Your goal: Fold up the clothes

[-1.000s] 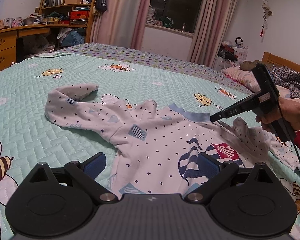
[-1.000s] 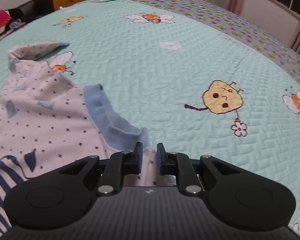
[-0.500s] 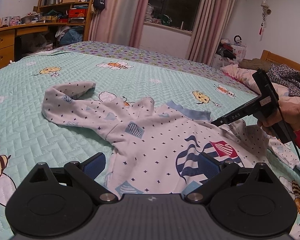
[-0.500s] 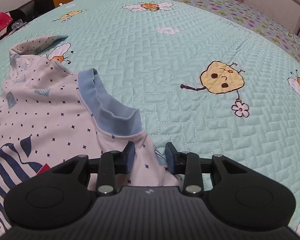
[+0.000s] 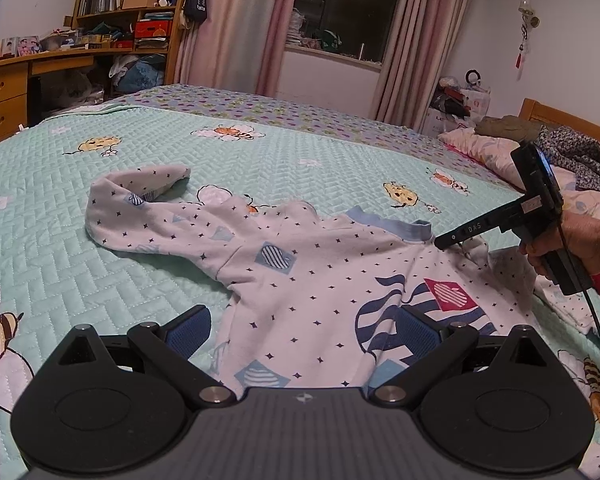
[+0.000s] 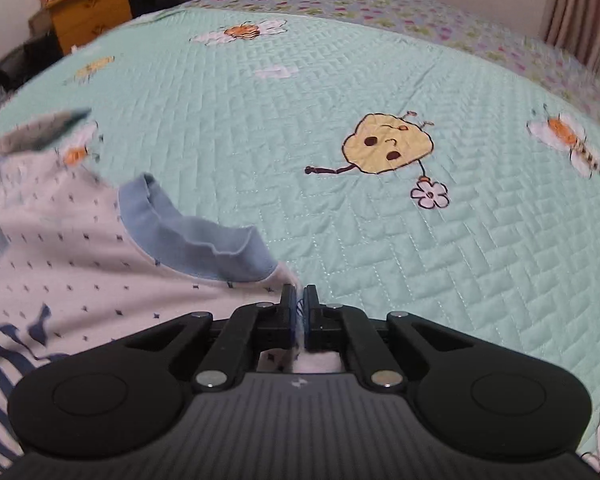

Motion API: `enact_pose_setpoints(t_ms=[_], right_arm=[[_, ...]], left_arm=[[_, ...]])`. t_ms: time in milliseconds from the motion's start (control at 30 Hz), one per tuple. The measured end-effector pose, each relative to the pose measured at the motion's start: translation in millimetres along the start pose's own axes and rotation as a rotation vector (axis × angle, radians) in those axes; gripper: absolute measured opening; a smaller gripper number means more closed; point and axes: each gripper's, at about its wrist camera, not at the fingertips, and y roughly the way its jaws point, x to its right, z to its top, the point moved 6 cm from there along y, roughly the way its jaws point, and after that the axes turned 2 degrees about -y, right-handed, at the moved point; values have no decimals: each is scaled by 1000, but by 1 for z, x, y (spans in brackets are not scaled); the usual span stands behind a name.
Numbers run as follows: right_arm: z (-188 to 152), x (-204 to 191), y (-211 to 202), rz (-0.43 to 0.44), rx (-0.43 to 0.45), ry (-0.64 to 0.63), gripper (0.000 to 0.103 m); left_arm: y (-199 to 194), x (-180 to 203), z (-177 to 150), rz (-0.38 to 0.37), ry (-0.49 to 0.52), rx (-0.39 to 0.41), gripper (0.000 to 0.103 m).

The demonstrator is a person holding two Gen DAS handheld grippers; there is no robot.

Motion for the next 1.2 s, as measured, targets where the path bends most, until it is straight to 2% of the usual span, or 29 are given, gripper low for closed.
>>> enact_pose_setpoints(t_ms=[133,200,300,333,367,433,600,733,833,867,900,933,967,1000,1033,1100,1167,1200], right_arm=[[1,-1,-1,-36,-8,38,7],[4,-1,-7,-72,2,60,19],[14,-22,-33,-164,111,-2,22],[18,-37,-40,-127,145,-33,22],[22,-52,-42,-55,154,-45,21],[32,-84,-36,70,136,-90,21],[68,-147,2,193,112,-321,26],[95,-171,35,252,35,-394,31],[100,-183,48,275,-17,-434,44],[100,-184,54,256,-49,-453,52],[99,-185,60,236,-81,-471,54],[98,-186,60,245,-92,-471,54],[97,-186,61,255,-103,-471,49],[96,-187,61,264,-114,-471,25],[97,-191,59,285,-116,-474,7],[95,-202,54,296,-110,-524,7],[99,-211,50,281,-63,-557,7],[106,-211,48,271,-15,-531,7]], left_arm=[[-1,-3,0,-2,-9,1,99],[-2,-5,1,-5,-16,4,99],[-5,-6,3,-18,-31,14,99],[-6,-6,3,-22,-35,16,99],[-7,-6,3,-26,-38,19,99],[-7,-6,4,-29,-35,21,99],[-11,-6,4,-40,-33,29,99],[-12,-8,4,-47,-35,29,99],[-11,-11,4,-52,-43,24,99],[-11,-12,4,-54,-46,22,99],[-11,-12,4,-56,-48,21,100],[-11,-13,4,-57,-51,19,100],[-11,-14,4,-59,-53,18,100],[-12,-14,4,-61,-56,17,100],[-12,-14,4,-62,-58,17,100],[-12,-15,4,-63,-62,16,100],[-12,-15,4,-60,-60,18,100],[-12,-14,4,-59,-59,19,100]])
